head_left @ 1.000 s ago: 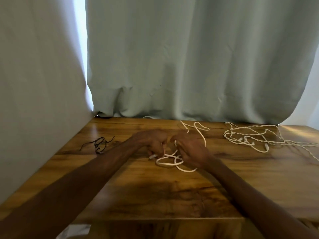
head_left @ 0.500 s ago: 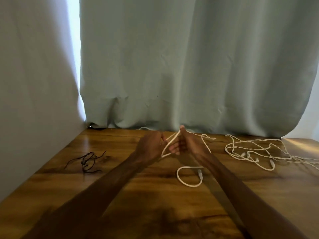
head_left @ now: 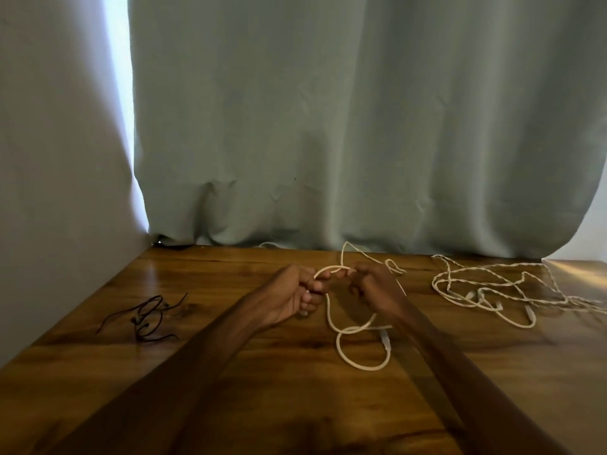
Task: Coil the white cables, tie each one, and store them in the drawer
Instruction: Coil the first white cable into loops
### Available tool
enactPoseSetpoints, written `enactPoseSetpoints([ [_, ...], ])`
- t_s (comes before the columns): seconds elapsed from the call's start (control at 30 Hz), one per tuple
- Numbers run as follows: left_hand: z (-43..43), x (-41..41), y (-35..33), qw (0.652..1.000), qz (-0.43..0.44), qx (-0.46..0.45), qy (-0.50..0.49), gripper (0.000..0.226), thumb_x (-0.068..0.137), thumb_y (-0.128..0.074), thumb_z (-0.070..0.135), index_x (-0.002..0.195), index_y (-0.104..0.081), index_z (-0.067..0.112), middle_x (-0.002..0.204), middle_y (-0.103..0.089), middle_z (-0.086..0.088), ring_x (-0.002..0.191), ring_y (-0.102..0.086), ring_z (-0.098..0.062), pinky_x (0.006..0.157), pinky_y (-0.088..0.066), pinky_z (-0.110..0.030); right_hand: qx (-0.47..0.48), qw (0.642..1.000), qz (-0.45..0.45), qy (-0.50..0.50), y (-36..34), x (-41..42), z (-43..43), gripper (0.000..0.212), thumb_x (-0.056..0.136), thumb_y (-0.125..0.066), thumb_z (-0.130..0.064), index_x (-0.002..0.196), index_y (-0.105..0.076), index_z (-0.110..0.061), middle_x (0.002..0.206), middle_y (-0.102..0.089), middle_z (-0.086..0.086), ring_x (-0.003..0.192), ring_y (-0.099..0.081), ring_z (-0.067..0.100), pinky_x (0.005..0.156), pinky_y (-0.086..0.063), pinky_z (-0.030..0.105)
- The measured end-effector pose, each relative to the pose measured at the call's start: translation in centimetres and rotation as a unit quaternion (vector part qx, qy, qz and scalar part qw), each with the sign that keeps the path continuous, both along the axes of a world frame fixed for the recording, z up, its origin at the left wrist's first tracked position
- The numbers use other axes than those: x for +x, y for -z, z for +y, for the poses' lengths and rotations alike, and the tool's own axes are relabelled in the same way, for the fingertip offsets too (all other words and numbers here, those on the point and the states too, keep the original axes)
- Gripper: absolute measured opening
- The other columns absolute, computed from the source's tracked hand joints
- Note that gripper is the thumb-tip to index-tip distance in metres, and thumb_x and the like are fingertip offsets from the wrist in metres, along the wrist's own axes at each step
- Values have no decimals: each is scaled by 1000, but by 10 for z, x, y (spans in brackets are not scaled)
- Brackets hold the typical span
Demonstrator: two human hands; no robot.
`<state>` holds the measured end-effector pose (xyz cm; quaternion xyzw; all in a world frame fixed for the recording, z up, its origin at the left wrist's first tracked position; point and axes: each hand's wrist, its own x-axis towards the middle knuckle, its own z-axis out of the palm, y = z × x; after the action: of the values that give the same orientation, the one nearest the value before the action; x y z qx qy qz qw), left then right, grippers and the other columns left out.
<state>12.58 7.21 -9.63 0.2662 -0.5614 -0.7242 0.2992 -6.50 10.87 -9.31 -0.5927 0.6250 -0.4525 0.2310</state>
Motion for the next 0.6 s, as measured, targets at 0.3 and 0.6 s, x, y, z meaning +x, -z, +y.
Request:
enactPoseSetpoints([
  [0.3, 5, -10, 8, 991, 109, 45, 64, 27, 105, -40, 15, 115, -62, 5, 70, -55, 3, 47, -42, -5, 44, -27, -20, -115, 955, 272, 31, 18, 5, 3, 26, 100, -54, -23, 118, -73, -25, 104, -76, 0, 94, -69, 20, 80, -51, 33],
  [0.6, 5, -30, 20, 980, 191, 57, -2, 44, 95, -31, -22, 128, -55, -8, 118, -72, -22, 90, -76, -27, 76, -63, -30, -142, 902, 406, -27, 25, 10, 0, 11, 77, -74, -7, 87, -75, -8, 76, -72, 10, 70, -67, 27, 58, -41, 28],
])
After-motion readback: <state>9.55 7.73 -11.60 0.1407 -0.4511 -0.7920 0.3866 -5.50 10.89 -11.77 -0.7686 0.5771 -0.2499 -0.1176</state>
